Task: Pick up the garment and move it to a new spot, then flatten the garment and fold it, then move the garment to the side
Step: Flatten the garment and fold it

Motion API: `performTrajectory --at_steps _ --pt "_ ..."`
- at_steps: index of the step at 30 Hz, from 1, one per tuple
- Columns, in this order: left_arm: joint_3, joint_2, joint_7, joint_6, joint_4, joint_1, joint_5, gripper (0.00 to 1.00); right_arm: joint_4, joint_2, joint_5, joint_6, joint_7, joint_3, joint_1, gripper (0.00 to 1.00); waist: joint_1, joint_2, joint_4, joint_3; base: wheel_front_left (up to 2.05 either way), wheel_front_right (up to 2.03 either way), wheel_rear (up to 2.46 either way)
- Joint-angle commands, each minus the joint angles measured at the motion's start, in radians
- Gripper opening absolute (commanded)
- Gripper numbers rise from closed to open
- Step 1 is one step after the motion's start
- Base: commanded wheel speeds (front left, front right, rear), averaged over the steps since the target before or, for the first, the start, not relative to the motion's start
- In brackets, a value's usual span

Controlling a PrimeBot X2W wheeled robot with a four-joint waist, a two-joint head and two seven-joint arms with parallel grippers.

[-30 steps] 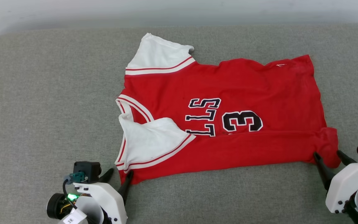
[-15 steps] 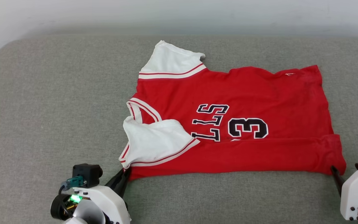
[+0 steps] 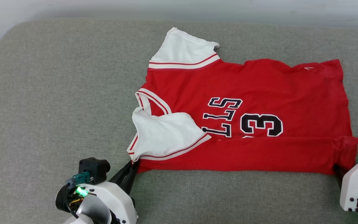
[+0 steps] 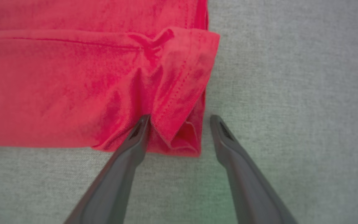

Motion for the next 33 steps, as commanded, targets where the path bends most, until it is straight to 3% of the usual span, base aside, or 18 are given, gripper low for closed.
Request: performTrajectory --at_steps 1,2,3,15,26,33 --pt "-0.006 0.009 0.006 0.000 -0.002 -0.011 0.010 0.00 0.033 0.009 0.000 -0.001 0.012 0.007 0.001 0.70 0.0000 0.0000 0.005 0.005 0.00 0.00 0.00" --pt "-0.010 0.012 0.011 -0.001 -0.001 -0.012 0.013 0.00 0.047 0.008 0.000 -0.001 0.014 0.006 0.000 0.44 0.0000 0.0000 0.006 0.008 0.00 0.00 0.00" --pt "-0.011 0.012 0.013 -0.002 -0.002 -0.014 0.012 0.00 0.059 0.012 0.004 -0.001 0.018 0.005 -0.002 0.00 0.0000 0.0000 0.007 0.010 0.00 0.00 0.00" --pt "-0.016 0.050 0.049 0.010 0.016 0.018 0.000 0.00 0.069 -0.005 0.068 -0.001 0.018 -0.004 -0.012 0.00 0.0000 0.0000 -0.013 -0.047 0.00 0.00 0.00" --pt "-0.024 0.109 0.101 0.034 -0.024 0.169 -0.069 0.00 -0.107 -0.055 0.147 -0.001 0.195 -0.020 0.153 0.00 0.0000 0.0000 -0.029 -0.141 0.00 0.00 0.00" --pt "-0.047 0.097 0.121 0.029 -0.042 0.201 -0.084 0.00 -0.151 -0.018 0.157 -0.001 0.222 -0.040 0.245 0.00 0.0000 0.0000 -0.035 -0.142 0.00 0.00 0.00"
